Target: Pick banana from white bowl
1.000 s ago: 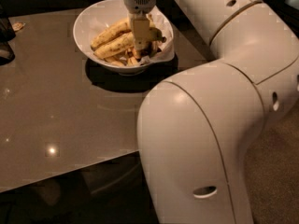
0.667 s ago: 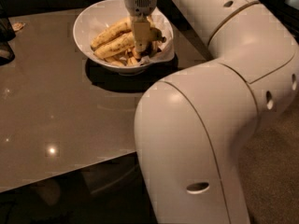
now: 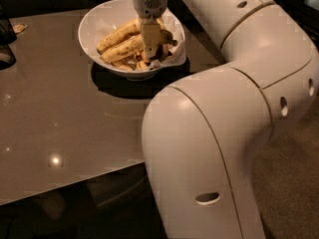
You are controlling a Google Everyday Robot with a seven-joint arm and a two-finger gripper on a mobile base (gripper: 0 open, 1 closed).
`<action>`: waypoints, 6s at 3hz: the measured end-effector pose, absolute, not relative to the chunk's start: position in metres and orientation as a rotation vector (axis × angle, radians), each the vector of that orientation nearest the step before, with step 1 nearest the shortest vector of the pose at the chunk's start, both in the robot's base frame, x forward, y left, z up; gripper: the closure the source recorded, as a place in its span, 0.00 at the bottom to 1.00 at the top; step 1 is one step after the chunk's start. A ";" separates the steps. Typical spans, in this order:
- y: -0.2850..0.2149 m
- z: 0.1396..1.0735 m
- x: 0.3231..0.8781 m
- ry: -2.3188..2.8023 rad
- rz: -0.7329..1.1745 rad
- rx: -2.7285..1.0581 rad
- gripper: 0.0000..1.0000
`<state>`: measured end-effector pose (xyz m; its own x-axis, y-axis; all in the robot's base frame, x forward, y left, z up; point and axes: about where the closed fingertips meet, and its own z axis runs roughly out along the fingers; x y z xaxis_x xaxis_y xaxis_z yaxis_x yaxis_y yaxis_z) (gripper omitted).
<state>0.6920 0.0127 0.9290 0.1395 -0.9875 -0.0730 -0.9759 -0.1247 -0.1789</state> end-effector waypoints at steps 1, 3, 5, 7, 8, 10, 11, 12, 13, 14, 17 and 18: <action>0.011 0.929 0.690 1.947 -0.087 -2.229 0.77; 0.011 0.929 0.690 1.947 -0.087 -2.229 1.00; 0.011 0.929 0.690 1.947 -0.087 -2.229 1.00; 0.011 0.938 0.690 1.947 -0.087 -2.229 1.00; 0.011 0.929 0.690 1.947 -0.087 -2.229 1.00; 0.011 0.929 0.690 1.947 -0.087 -2.229 0.81; 0.011 0.938 0.690 1.947 -0.087 -2.229 0.58; 0.011 0.937 0.690 1.947 -0.087 -2.229 0.35; 0.011 0.929 0.690 1.947 -0.088 -2.229 0.12; 0.017 0.930 0.699 1.920 -0.106 -2.199 0.00; 0.022 0.926 0.708 1.909 -0.088 -2.146 0.42; 0.023 0.925 0.707 1.913 -0.098 -2.142 0.65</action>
Offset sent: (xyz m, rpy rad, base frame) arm -0.0526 -0.0321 -0.0017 -0.0630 0.1503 0.0037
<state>0.7070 0.0228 0.9254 0.1272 -0.9838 -0.1264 -0.9657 -0.0938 -0.2423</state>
